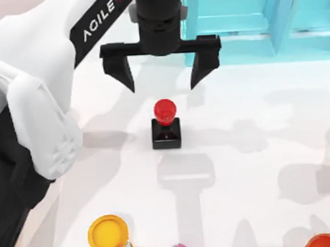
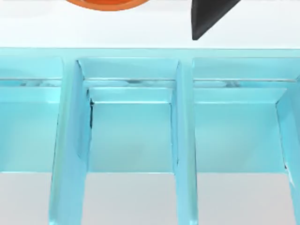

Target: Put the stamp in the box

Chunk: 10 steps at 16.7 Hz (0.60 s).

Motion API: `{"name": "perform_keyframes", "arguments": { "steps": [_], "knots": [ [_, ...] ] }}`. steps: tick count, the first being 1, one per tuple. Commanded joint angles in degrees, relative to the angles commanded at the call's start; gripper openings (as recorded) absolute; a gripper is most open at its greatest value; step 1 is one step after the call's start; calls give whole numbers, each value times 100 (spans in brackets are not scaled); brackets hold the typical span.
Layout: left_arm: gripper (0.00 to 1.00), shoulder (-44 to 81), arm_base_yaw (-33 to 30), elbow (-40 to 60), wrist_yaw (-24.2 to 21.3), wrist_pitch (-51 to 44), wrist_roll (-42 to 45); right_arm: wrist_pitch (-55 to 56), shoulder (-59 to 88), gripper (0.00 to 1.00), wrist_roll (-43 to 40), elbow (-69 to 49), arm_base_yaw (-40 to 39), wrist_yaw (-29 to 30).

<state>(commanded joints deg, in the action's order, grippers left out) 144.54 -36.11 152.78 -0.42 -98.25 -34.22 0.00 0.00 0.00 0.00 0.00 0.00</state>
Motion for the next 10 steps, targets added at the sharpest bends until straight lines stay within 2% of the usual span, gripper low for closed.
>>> {"name": "perform_keyframes", "arguments": {
  "steps": [4, 10],
  "knots": [
    [100, -41, 25, -228, 0, 192, 16, 0, 0, 100, 0, 0, 0, 0],
    [100, -332, 26, -1795, 4, 1463, 22, 0, 0, 100, 0, 0, 0, 0]
  ]
}}
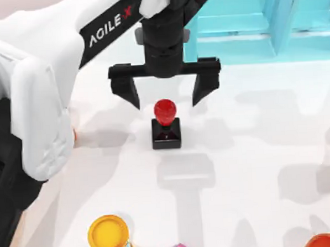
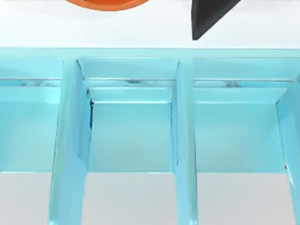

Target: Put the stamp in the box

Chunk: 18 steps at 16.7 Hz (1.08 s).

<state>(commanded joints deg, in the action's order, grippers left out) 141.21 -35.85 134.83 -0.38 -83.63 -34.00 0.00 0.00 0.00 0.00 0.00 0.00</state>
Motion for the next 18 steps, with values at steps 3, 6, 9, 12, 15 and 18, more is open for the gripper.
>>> {"name": "perform_keyframes", "arguments": {
  "steps": [3, 6, 9, 12, 15, 18],
  "knots": [
    [100, -151, -4, -889, 2, 732, -5, 0, 0, 100, 0, 0, 0, 0],
    [100, -244, -10, -1488, 3, 1238, -11, 0, 0, 100, 0, 0, 0, 0],
    [100, -260, -11, -1598, 3, 1338, -13, 0, 0, 100, 0, 0, 0, 0],
    [92, -260, -11, -1598, 3, 1338, -13, 0, 0, 100, 0, 0, 0, 0],
    [70, -260, -11, -1598, 3, 1338, -13, 0, 0, 100, 0, 0, 0, 0],
    [47, -260, -11, -1598, 3, 1338, -13, 0, 0, 100, 0, 0, 0, 0]
  ]
}}
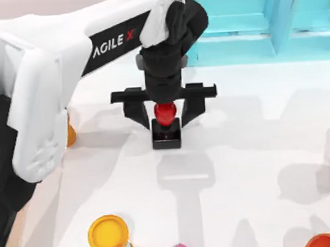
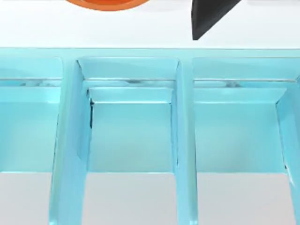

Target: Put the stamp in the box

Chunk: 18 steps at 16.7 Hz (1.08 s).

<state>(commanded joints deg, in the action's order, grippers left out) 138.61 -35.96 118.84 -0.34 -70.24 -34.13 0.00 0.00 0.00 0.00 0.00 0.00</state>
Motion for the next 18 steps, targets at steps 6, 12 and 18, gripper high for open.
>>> {"name": "perform_keyframes", "arguments": {
  "steps": [6, 12, 18],
  "knots": [
    [2, 0, 0, 0, 0, 0, 0, 0, 0, 100, 0, 0, 0, 0],
    [0, 0, 0, 0, 0, 0, 0, 0, 0, 100, 0, 0, 0, 0],
    [0, 81, 6, 225, 3, -218, -7, 0, 0, 100, 0, 0, 0, 0]
  ]
}}
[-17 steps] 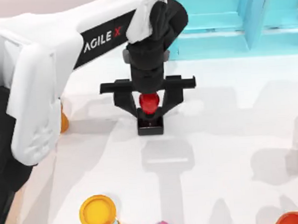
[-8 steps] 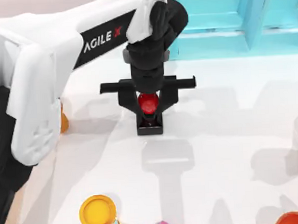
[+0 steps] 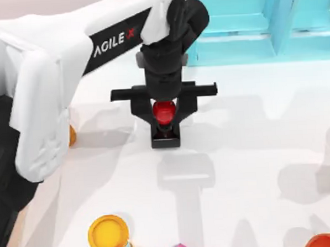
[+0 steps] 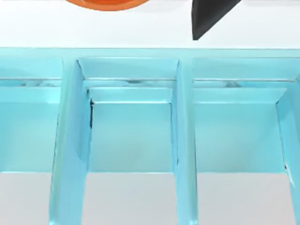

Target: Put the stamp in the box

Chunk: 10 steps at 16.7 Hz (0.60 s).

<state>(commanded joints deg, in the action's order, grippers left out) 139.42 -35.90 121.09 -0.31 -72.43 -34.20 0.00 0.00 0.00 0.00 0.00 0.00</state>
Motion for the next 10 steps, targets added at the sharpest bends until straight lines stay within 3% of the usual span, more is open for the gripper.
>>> {"name": "perform_keyframes", "arguments": {
  "steps": [10],
  "knots": [
    [0, 493, -16, 2993, -7, -2422, -2, 0, 0, 100, 0, 0, 0, 0]
  ]
}}
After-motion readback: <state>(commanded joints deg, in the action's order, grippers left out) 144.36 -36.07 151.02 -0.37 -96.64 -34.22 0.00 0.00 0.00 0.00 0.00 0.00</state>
